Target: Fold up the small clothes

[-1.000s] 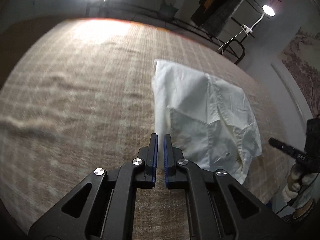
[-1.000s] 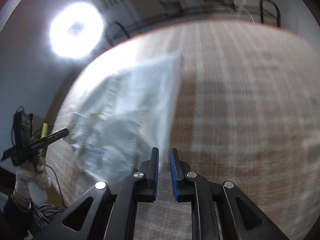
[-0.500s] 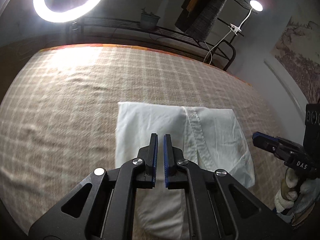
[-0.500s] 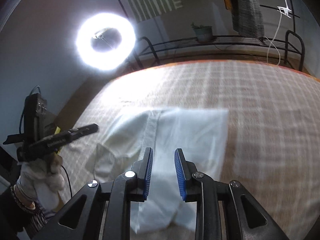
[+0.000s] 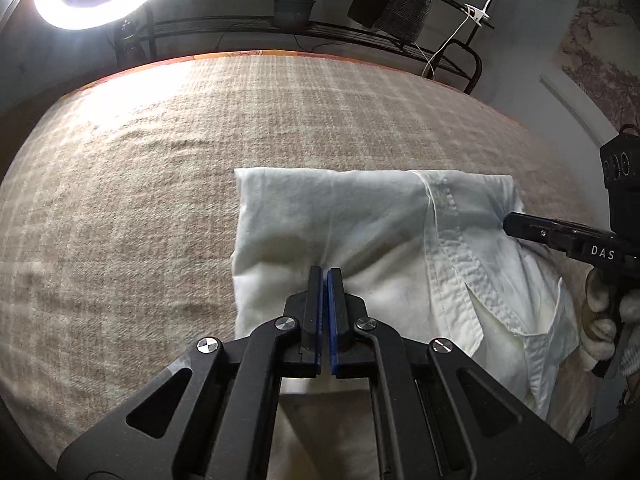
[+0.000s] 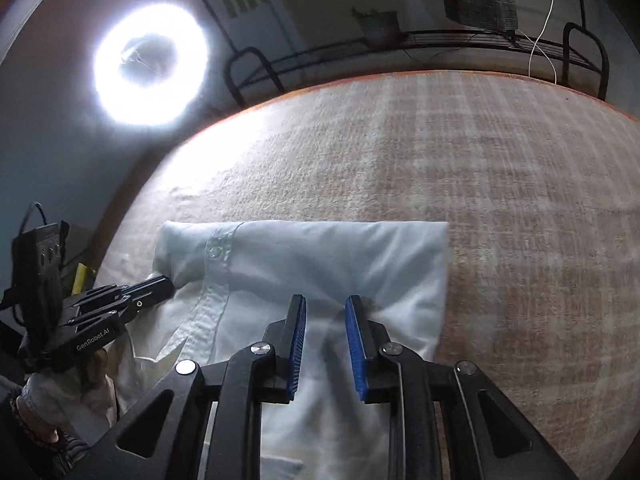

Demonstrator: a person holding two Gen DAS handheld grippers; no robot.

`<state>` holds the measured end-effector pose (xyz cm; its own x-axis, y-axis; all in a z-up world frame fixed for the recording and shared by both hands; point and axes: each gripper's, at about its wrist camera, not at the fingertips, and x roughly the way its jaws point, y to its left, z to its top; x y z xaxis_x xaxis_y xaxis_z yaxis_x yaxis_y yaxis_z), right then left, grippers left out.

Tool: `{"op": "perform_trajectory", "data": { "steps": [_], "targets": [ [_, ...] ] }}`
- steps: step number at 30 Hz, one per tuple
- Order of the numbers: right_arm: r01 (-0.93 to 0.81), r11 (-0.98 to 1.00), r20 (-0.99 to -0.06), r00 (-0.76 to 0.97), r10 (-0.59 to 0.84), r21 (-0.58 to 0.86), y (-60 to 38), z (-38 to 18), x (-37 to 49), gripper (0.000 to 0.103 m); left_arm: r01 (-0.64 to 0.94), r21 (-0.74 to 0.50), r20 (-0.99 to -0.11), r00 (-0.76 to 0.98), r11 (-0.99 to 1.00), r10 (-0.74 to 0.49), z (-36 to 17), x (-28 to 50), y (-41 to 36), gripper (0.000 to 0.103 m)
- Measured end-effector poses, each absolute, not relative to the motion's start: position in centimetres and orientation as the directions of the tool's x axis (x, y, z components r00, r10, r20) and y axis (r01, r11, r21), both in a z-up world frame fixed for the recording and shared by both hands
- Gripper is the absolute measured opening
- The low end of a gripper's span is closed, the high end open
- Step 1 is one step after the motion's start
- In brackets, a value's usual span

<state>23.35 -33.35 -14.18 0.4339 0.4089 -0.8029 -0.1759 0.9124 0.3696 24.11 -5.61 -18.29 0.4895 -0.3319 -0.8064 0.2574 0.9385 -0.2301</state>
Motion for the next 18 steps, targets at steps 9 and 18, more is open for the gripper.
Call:
{"op": "perform_trajectory", "data": {
  "steps": [9,18],
  "targets": [
    [-0.114,0.911,-0.772,0.497,0.397,0.396,-35.9,-11.5,23.3,0.025,0.155,-0.377,-0.74,0.542,0.913,-0.397,-14.6,24.3,-0.1,0.002],
    [-0.185,0.899,-0.778,0.453,0.436,0.396,-35.4,-11.3,21.8,0.025,0.244,-0.325,-0.796,0.452,0.914,-0.403,-16.8,21.2,-2.2,0.002]
  ]
}}
